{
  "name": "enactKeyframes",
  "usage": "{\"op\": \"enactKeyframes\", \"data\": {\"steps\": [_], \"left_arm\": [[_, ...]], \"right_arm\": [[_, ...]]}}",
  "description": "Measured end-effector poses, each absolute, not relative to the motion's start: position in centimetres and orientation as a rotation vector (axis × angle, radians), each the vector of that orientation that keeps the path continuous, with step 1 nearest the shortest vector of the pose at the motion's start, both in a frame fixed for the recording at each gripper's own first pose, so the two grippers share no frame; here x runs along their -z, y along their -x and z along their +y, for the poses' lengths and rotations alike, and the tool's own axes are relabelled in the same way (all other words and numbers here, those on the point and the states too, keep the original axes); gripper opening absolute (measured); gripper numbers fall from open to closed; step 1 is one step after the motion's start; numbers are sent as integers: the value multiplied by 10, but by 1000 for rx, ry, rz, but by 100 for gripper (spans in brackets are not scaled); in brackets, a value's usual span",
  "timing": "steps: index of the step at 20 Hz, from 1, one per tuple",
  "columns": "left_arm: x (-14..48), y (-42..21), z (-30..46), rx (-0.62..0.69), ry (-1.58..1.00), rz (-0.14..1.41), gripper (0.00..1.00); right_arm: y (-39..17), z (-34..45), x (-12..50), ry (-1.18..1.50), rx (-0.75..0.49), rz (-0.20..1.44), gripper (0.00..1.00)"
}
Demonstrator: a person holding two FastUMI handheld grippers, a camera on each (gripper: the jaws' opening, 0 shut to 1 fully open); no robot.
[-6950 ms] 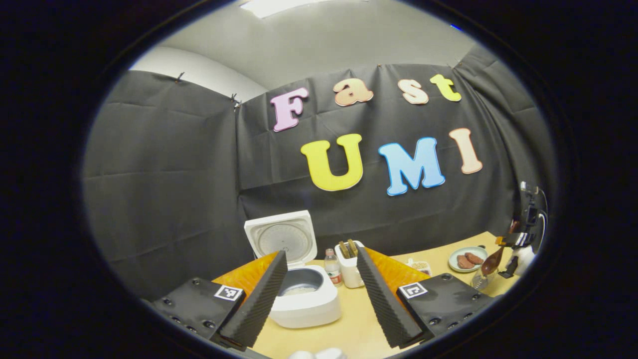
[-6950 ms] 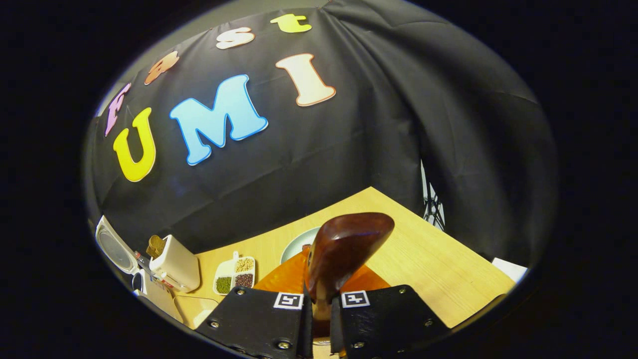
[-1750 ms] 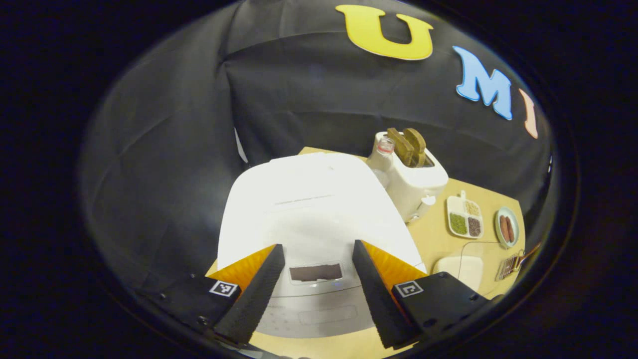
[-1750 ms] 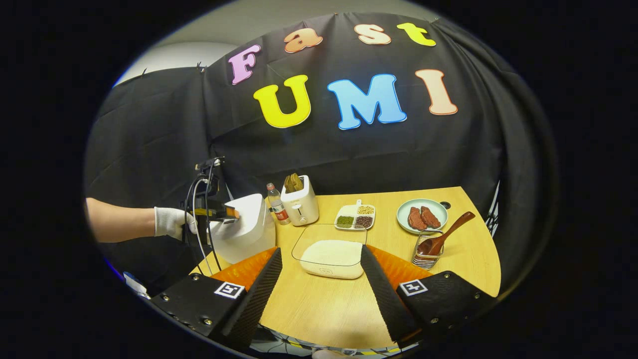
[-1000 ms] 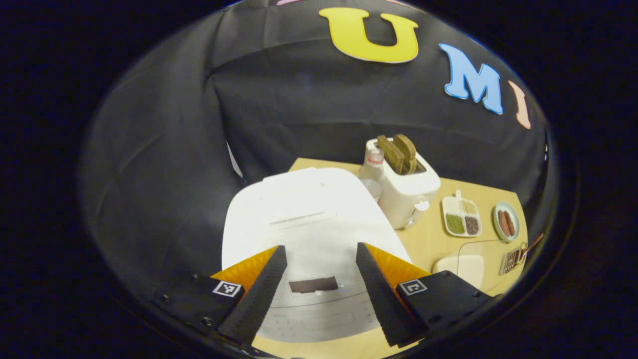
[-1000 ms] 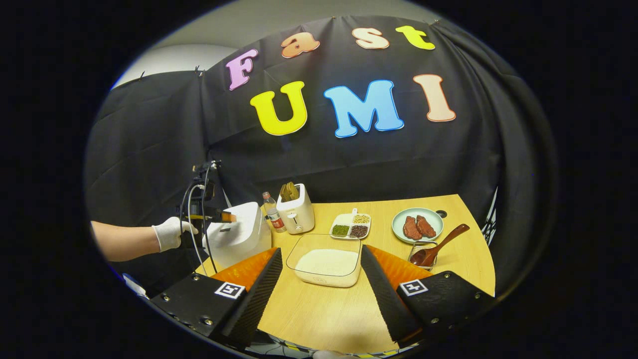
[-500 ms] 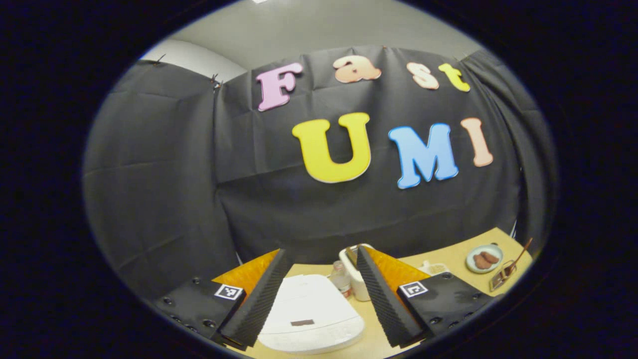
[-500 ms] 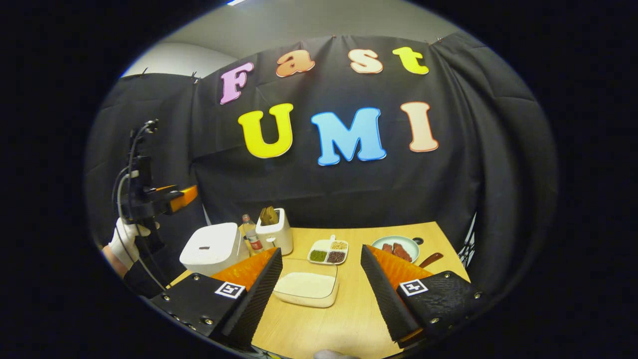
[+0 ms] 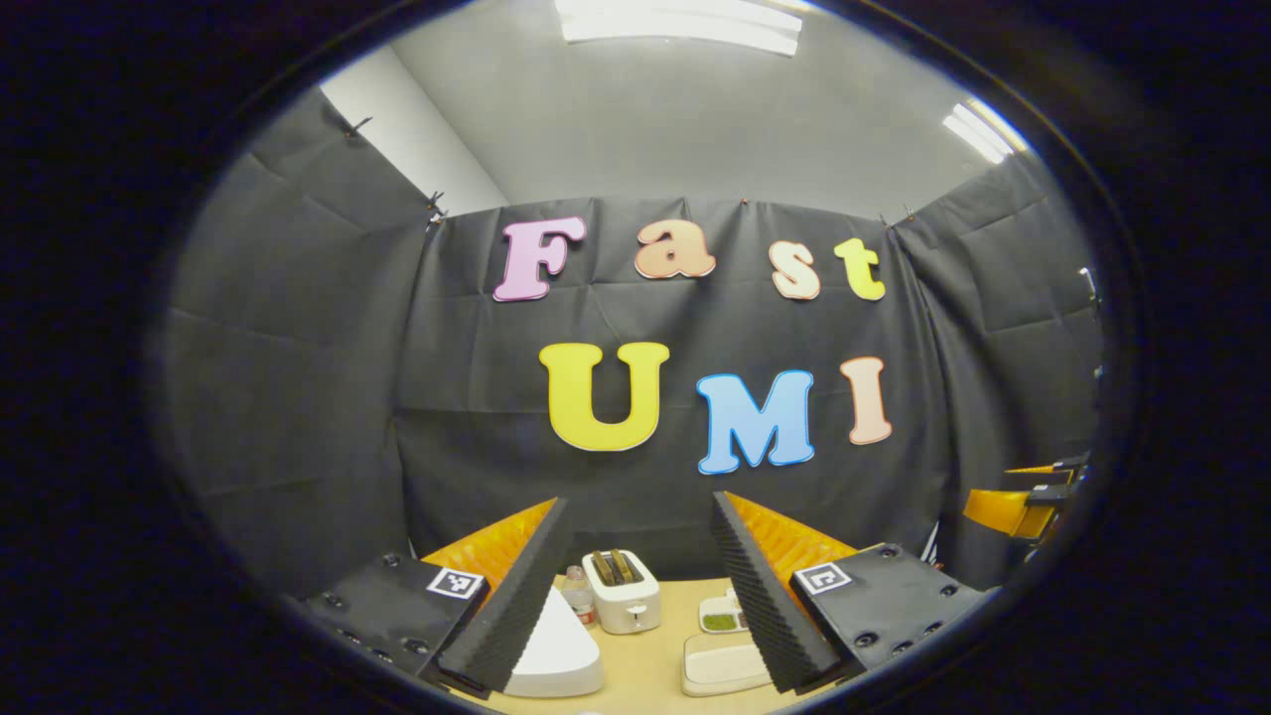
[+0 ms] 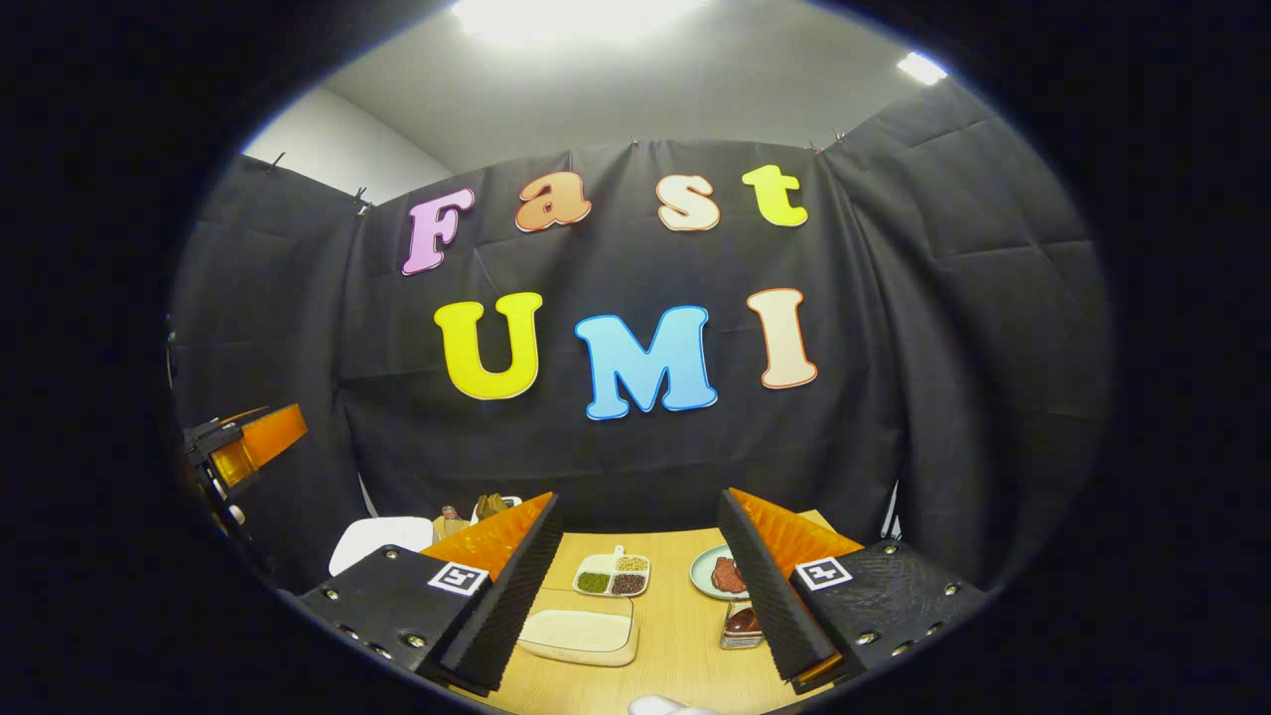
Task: Close the left gripper, press the button to open the rice cooker; take a wooden spoon from the chopstick holder with the right hand, scoop a spoonful of rice and pour it into the rice cooker, then put the wooden spoon back into the chopstick holder.
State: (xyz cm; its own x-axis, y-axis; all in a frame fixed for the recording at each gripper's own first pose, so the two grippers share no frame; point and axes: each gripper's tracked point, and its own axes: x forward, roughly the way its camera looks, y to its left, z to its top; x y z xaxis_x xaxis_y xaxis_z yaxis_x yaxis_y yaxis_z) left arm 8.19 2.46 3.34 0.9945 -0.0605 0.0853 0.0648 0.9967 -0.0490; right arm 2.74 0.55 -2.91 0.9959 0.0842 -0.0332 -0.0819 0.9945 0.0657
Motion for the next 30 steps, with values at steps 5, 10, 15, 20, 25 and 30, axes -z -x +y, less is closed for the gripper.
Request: {"op": "enactKeyframes", "data": {"steps": [5,10,15,20,25,30], "left_arm": [[-28,-57,38,55,89,-62,98],[-23,-53,46,42,90,-43,94],[-22,-51,48,50,80,-49,94],[-22,-50,52,46,68,-47,93],[-19,-49,54,45,68,-40,93],[-17,-50,59,35,64,-38,97]], "right_arm": [[-19,10,21,-44,-74,25,96],[-11,16,11,-38,-70,6,96],[-7,19,8,-25,-60,-1,96],[-5,25,9,-24,-69,15,96],[-5,27,8,-3,-78,16,96],[-4,34,8,-1,-91,24,96]]}}
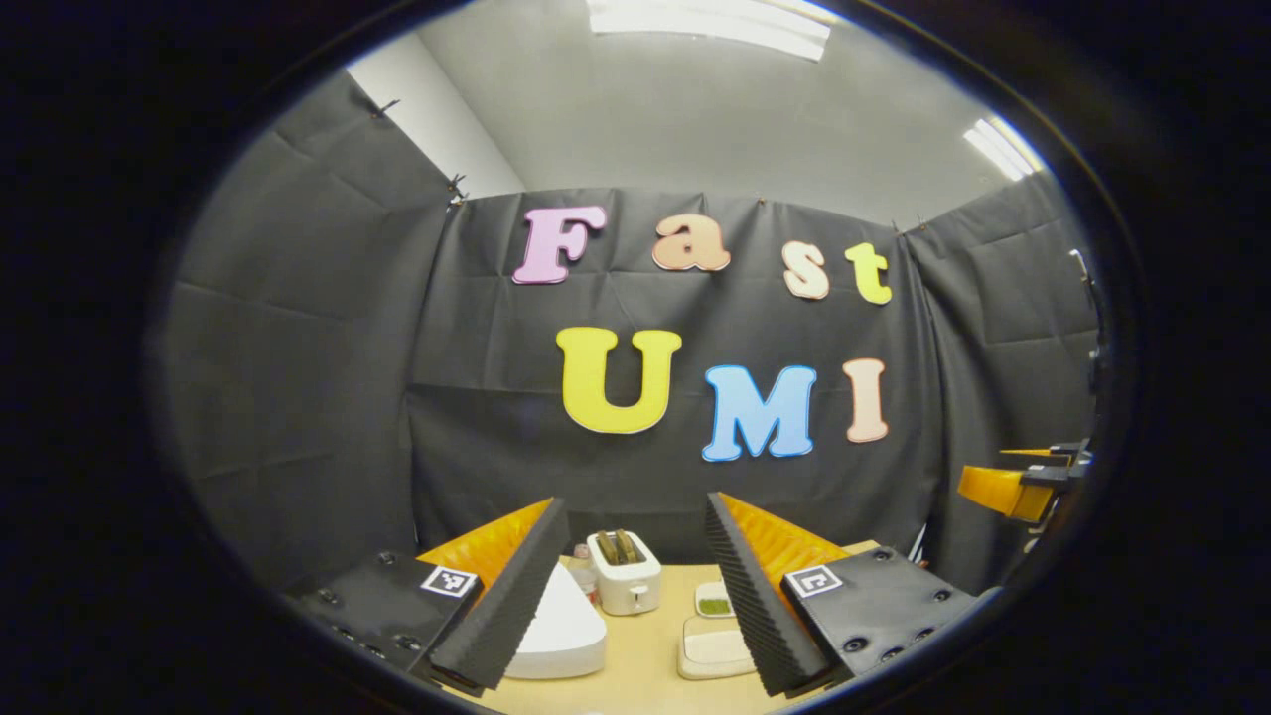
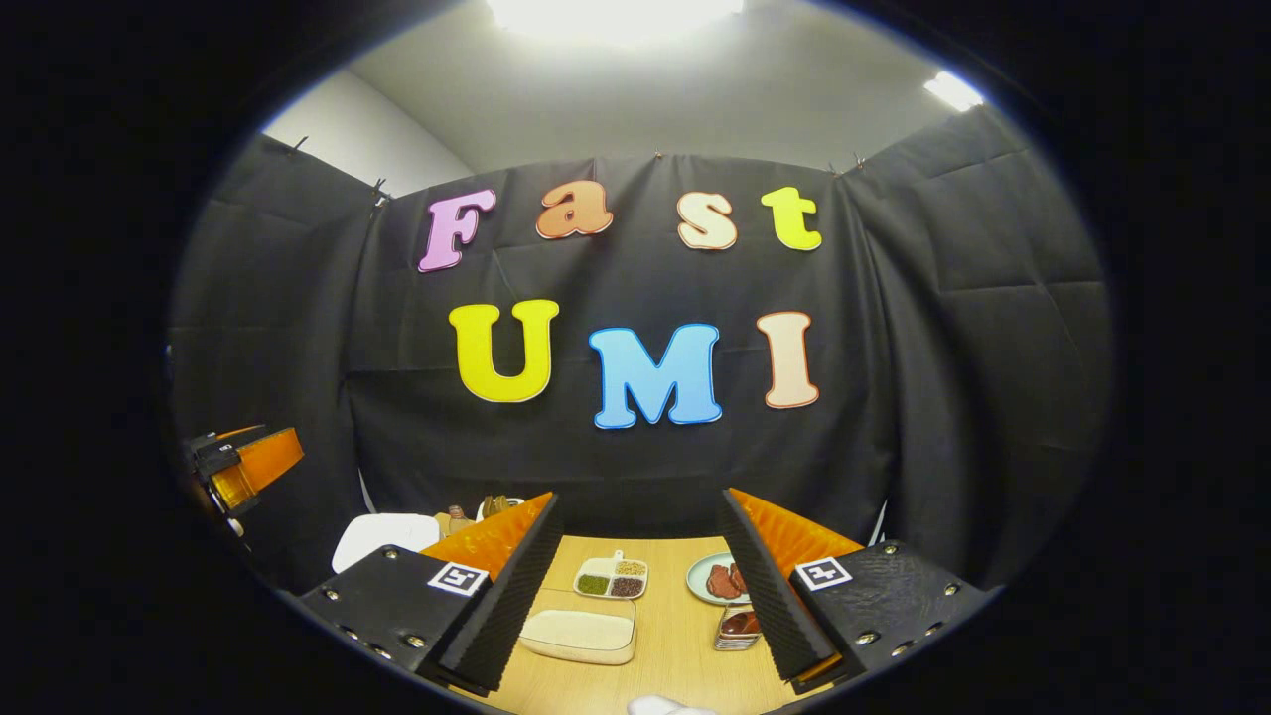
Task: Close the left gripper, press the button to open the rice cooker; take a wooden spoon from the chopstick holder with the right hand, scoop a spoonful of rice and pour it into the rice cooker, then put the wooden spoon back into the chopstick holder.
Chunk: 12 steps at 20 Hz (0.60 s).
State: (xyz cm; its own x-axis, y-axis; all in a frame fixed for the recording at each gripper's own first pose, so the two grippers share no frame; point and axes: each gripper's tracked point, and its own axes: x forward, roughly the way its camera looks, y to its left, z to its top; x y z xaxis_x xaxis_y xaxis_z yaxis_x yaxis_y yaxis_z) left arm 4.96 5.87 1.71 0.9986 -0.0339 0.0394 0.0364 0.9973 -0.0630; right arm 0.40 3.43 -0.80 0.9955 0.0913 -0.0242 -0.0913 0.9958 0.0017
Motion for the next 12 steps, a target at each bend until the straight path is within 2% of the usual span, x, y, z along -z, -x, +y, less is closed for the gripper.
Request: {"op": "enactKeyframes", "data": {"steps": [1,12], "left_arm": [[-16,-51,60,33,59,-37,94],[-12,-49,63,35,47,-31,94]], "right_arm": [[-4,34,9,-3,-92,25,96],[0,38,7,-6,-94,28,96]]}}
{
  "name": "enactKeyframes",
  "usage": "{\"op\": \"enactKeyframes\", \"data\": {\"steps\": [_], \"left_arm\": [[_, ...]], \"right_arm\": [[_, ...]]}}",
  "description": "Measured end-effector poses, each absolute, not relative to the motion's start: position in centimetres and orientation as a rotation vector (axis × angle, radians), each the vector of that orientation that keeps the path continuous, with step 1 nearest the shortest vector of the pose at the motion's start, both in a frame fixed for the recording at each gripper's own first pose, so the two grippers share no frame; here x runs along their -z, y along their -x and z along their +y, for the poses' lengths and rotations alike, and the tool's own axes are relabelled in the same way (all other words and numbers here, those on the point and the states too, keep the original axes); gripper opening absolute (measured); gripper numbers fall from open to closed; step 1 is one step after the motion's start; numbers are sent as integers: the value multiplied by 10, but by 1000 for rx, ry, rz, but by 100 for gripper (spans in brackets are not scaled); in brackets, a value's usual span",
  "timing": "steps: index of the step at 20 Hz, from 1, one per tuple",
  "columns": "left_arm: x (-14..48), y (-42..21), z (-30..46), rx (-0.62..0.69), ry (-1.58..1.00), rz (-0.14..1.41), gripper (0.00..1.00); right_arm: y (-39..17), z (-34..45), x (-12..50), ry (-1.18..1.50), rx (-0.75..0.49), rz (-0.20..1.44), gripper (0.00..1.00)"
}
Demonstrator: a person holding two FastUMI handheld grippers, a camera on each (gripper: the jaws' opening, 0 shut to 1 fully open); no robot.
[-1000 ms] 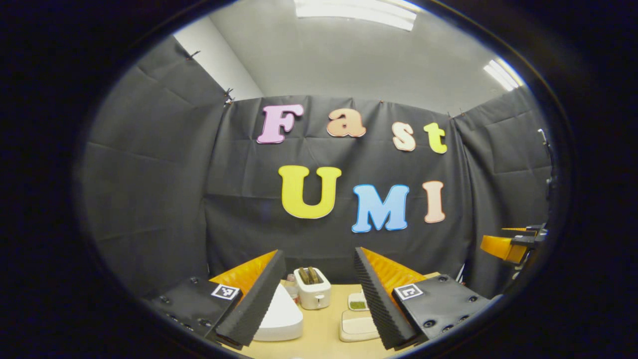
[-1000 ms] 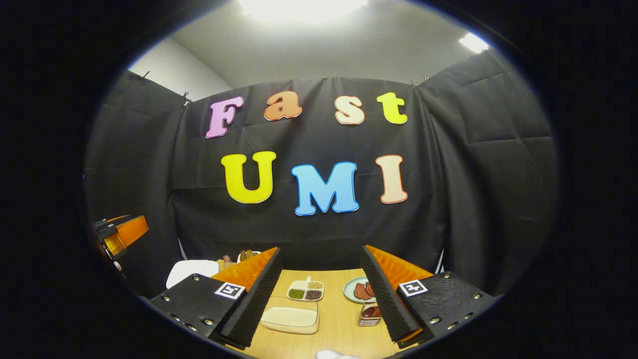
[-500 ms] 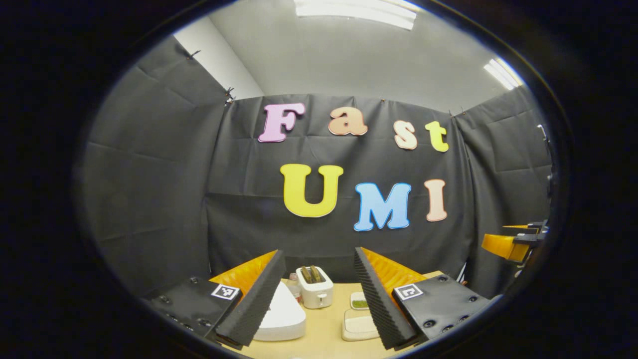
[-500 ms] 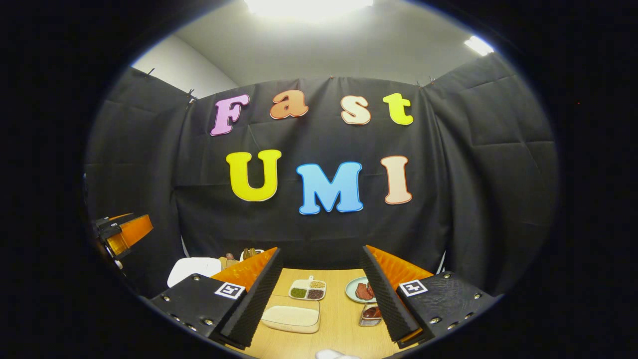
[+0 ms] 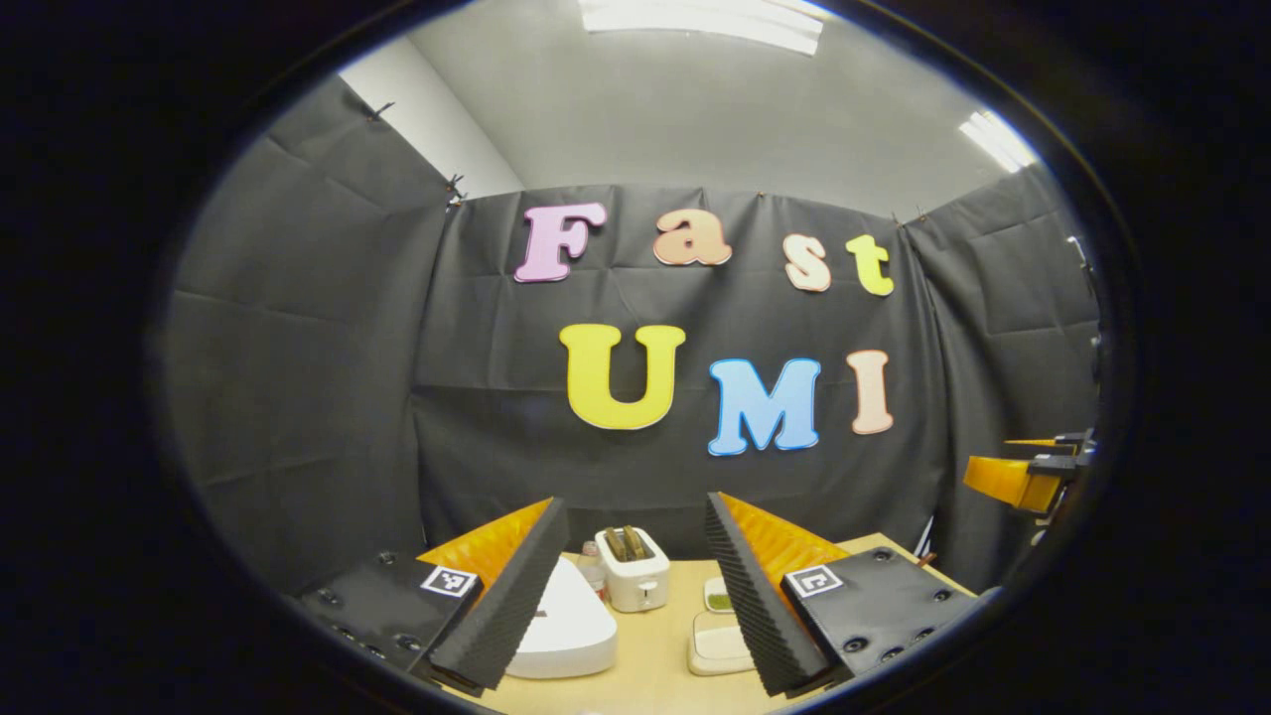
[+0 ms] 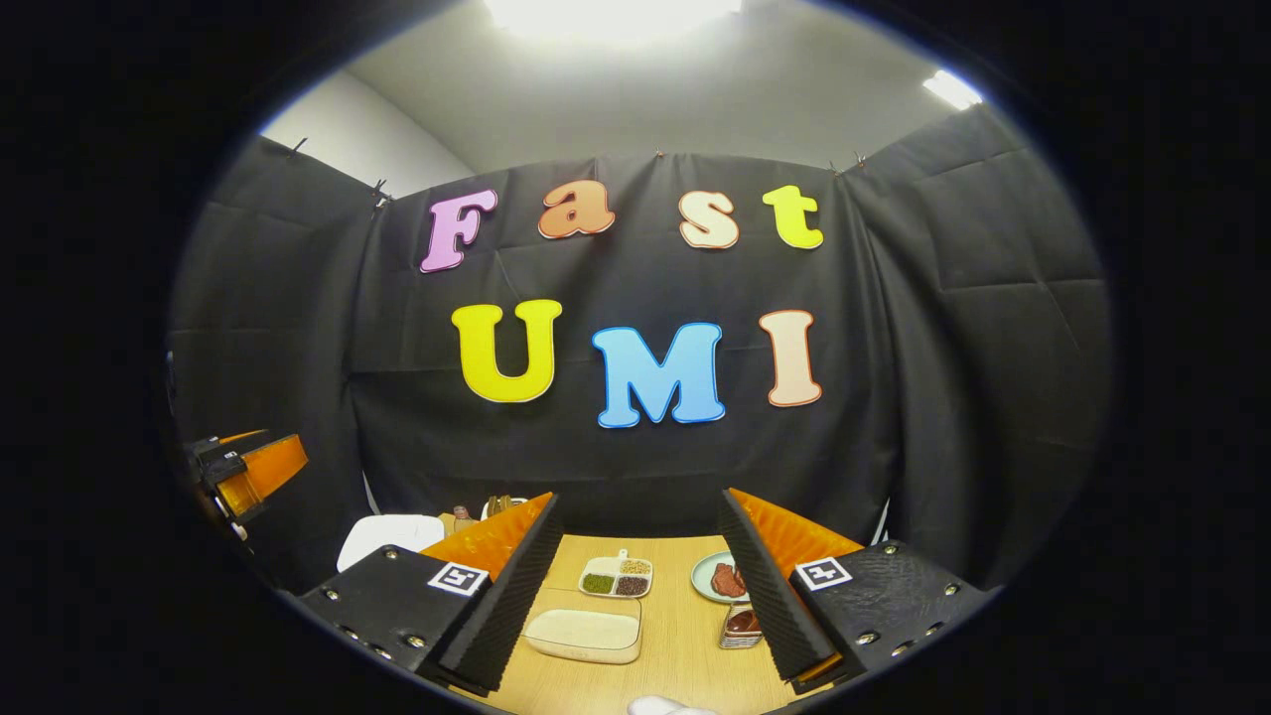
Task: Close the left gripper, press the button to open the rice cooker; take a wooden spoon from the chopstick holder with the right hand, scoop a spoonful of rice and pour it into the rice cooker, then put the wooden spoon back into the chopstick holder.
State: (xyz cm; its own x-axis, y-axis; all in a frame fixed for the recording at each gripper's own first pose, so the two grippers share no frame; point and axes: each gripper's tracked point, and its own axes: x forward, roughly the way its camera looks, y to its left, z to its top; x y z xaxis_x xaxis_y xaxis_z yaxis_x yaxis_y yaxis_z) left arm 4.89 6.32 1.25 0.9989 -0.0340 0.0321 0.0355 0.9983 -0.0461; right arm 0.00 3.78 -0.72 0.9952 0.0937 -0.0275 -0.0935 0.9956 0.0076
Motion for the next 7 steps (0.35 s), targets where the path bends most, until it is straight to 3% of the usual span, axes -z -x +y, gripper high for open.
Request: {"op": "enactKeyframes", "data": {"steps": [7], "left_arm": [[-13,-47,66,35,45,-38,94]], "right_arm": [[2,40,5,-6,-95,23,96]]}}
